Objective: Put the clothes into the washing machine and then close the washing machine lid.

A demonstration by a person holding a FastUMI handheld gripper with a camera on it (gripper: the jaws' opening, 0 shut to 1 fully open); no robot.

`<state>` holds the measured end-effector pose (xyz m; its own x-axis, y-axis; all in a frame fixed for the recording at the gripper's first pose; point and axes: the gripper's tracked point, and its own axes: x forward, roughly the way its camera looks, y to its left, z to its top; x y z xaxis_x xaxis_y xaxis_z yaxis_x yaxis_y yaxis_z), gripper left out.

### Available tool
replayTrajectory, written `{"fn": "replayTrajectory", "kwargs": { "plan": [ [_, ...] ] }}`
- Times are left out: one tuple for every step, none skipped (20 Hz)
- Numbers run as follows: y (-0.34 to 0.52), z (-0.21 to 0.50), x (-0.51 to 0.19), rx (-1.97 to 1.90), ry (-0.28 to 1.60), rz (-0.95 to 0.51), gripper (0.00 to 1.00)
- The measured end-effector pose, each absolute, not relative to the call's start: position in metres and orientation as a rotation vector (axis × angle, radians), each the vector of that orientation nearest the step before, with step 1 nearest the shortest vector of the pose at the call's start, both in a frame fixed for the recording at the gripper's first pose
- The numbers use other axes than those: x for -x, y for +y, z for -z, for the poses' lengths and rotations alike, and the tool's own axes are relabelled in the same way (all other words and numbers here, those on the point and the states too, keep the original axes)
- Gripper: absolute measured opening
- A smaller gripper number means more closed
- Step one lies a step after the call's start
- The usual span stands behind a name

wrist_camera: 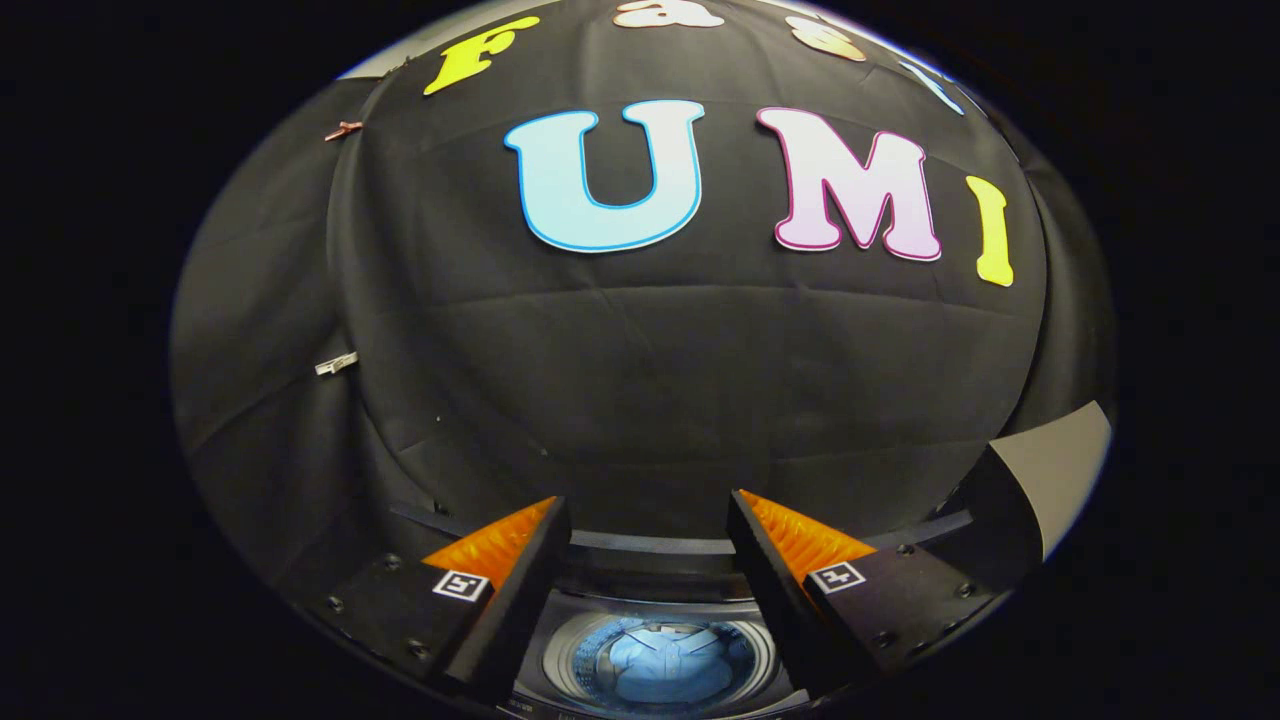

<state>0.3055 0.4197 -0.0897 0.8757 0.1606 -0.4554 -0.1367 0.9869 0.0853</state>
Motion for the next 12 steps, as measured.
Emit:
{"fn": "replayTrajectory", "kwargs": {
  "plan": [
    [0.42, 0.09, -0.3, -0.046, 0.472, -0.157, 1.0],
    [0.42, 0.091, -0.294, -0.043, 0.464, -0.158, 1.0],
    [0.42, 0.092, -0.289, -0.039, 0.46, -0.157, 1.0],
    [0.42, 0.093, -0.284, -0.034, 0.458, -0.157, 1.0],
    [0.42, 0.094, -0.281, -0.034, 0.454, -0.155, 1.0],
    [0.42, 0.095, -0.279, -0.027, 0.452, -0.157, 0.99],
    [0.42, 0.095, -0.276, -0.029, 0.451, -0.157, 1.0],
    [0.42, 0.097, -0.273, -0.031, 0.453, -0.16, 1.0],
    [0.421, 0.099, -0.27, -0.042, 0.454, -0.163, 1.0],
    [0.421, 0.101, -0.267, -0.046, 0.461, -0.168, 1.0],
    [0.421, 0.101, -0.265, -0.046, 0.459, -0.172, 0.99],
    [0.422, 0.103, -0.262, -0.042, 0.457, -0.174, 1.0]
  ]
}}
